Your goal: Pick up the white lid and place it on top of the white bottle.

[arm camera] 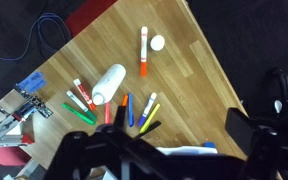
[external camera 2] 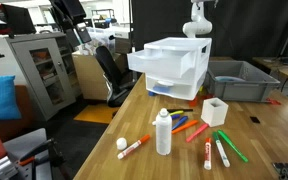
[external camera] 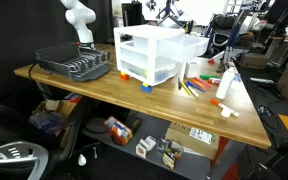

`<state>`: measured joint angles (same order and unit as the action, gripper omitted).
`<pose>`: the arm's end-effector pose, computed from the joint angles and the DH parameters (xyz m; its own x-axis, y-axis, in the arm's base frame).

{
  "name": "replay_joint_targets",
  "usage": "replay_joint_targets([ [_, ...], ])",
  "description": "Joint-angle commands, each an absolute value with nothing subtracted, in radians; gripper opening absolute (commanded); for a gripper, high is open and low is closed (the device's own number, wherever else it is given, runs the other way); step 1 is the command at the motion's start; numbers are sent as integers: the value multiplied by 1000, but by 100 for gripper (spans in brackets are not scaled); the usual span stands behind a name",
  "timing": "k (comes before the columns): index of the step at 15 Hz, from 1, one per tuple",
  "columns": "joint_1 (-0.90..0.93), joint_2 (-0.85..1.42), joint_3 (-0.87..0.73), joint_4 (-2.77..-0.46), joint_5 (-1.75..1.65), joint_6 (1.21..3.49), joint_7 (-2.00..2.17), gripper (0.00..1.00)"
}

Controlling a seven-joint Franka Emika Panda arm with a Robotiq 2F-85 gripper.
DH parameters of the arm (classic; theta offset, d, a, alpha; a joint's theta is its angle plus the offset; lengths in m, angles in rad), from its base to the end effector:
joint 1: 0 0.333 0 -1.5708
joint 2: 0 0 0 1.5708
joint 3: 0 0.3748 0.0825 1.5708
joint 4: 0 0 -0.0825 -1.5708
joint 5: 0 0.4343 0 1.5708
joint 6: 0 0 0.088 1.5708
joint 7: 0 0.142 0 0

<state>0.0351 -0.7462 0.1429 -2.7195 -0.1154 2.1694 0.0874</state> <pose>0.3489 0.0525 0.4467 0.9714 0.1341 0.1961 0.0977 -0.9779 0.1848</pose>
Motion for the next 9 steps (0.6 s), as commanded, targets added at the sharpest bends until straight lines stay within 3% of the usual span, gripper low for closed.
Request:
replay_joint_targets([
  [1, 42, -745, 137, -2717, -120, 2166, 91, 100],
  [9, 20, -679, 158, -2786, -100, 2246, 225, 100],
])
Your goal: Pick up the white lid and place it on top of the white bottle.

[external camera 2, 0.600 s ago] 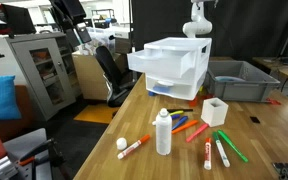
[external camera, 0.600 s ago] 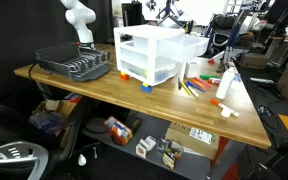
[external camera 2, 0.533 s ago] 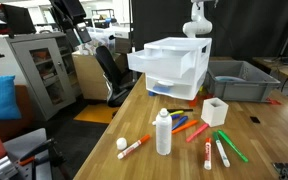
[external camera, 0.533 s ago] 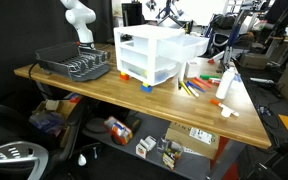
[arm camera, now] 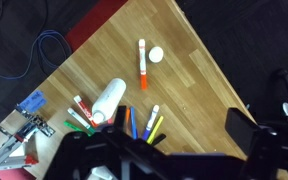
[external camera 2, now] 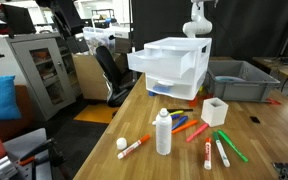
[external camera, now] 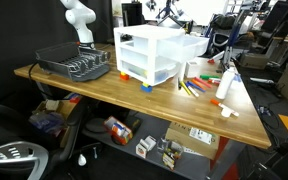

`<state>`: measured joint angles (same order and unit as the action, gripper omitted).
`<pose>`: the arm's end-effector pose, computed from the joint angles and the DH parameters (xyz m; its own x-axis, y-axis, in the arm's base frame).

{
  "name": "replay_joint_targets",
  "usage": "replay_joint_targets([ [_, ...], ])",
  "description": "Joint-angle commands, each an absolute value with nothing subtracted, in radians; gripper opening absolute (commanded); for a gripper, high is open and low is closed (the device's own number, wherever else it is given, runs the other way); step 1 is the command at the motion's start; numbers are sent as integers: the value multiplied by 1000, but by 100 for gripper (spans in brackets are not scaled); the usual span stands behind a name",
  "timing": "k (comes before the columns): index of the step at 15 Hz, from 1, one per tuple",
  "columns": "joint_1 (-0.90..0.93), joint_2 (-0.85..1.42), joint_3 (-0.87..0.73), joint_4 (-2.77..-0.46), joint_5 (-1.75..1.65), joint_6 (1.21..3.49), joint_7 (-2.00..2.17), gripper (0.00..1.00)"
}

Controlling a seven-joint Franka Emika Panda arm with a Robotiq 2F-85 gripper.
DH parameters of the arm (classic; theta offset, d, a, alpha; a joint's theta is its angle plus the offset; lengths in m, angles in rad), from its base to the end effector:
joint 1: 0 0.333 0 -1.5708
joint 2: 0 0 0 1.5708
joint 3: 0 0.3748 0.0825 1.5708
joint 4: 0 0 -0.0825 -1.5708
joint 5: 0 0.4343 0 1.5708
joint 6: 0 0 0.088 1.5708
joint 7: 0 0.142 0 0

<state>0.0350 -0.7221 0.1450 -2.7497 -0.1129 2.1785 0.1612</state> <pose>0.3456 0.0513 0.4230 0.9844 0.0614 0.1647 0.0328 -0.9847 0.1711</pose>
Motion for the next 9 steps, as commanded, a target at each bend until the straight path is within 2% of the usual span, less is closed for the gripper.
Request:
replay_joint_targets([
  [1, 23, -656, 154, -2808, -91, 2284, 245, 100],
  [7, 15, -446, 132, -2799, -81, 2535, 285, 100],
  [9, 20, -473, 143, -2796, -91, 2481, 287, 100],
])
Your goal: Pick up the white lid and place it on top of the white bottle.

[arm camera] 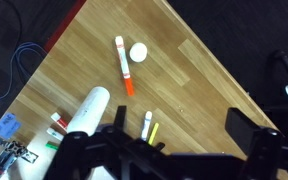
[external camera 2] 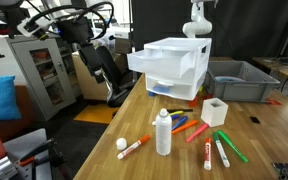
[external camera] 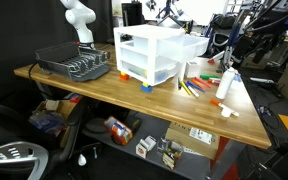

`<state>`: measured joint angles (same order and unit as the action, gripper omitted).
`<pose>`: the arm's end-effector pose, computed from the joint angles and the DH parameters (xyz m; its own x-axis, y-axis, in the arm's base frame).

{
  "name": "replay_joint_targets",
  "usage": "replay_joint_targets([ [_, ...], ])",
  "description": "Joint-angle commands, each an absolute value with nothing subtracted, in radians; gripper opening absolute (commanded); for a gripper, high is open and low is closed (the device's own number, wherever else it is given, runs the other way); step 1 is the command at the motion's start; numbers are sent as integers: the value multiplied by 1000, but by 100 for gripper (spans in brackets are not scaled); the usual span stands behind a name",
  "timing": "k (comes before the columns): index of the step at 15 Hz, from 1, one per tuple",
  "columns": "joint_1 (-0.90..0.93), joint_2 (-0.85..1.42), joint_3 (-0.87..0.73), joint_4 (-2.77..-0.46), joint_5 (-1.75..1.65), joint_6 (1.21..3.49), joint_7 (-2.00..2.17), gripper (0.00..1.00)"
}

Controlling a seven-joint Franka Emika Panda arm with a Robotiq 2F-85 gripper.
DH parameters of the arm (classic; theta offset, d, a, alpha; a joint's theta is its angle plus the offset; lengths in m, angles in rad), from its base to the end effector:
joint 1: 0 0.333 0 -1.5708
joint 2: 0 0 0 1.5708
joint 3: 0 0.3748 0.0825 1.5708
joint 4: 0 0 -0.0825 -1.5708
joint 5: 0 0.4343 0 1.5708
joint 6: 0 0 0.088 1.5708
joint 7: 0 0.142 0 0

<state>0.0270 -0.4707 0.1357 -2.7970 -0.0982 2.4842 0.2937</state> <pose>0.3815 0.0556 0.3390 0.9823 -0.0590 0.1777 -0.0749 -0.9936 0.0842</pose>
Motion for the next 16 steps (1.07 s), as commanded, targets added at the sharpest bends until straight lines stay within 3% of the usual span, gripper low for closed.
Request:
replay_joint_targets([
  [1, 20, -468, 144, -2791, -91, 2480, 288, 100],
  [6, 21, -486, 147, -2788, -91, 2473, 288, 100],
  [16, 32, -224, -27, -2791, 123, 2610, 118, 100],
])
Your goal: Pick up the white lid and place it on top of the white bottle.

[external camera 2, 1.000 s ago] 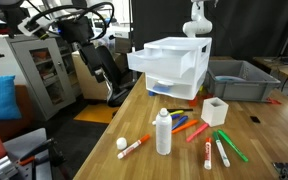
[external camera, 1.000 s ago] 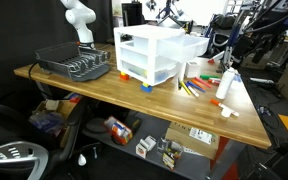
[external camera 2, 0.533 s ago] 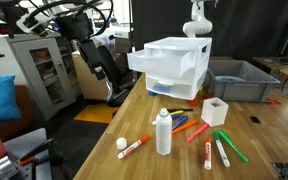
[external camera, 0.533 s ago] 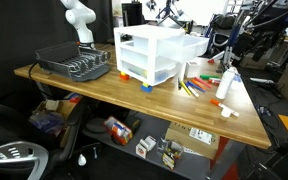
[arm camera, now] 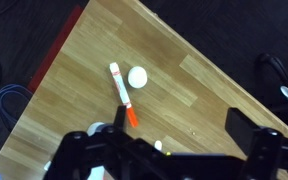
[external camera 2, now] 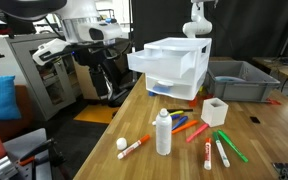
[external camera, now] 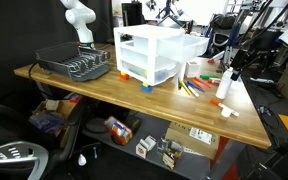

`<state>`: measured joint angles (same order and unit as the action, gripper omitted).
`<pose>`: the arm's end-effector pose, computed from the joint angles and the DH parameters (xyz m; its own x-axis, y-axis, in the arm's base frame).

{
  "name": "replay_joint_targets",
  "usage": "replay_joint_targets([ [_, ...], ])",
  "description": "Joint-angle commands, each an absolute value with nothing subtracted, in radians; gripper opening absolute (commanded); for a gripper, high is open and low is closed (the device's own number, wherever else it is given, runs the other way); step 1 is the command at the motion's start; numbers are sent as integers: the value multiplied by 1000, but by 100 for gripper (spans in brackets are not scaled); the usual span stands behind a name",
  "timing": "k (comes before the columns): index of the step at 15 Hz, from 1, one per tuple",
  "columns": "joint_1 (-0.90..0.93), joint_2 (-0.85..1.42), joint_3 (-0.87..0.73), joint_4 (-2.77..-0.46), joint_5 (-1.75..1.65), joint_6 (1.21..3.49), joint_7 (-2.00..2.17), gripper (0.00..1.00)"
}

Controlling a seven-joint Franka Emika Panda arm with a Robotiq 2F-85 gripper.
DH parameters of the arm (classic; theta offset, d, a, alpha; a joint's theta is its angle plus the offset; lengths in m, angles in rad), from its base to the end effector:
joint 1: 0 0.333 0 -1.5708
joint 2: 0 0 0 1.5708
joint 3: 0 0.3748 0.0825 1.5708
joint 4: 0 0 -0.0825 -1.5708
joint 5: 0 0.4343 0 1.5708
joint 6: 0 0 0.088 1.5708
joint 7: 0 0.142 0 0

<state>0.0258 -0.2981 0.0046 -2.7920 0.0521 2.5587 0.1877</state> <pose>0.3934 0.0121 0.2829 0.9782 -0.1995 0.0574 -0.1974 -0.9795 -0.0415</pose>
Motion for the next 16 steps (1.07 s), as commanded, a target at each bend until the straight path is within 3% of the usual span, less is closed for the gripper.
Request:
replay_joint_targets([
  [1, 25, -194, -33, -2791, 131, 2617, 101, 100],
  [7, 39, -74, -42, -2789, 276, 2628, -43, 100],
  [16, 17, -17, -33, -2761, 220, 2617, 37, 100],
])
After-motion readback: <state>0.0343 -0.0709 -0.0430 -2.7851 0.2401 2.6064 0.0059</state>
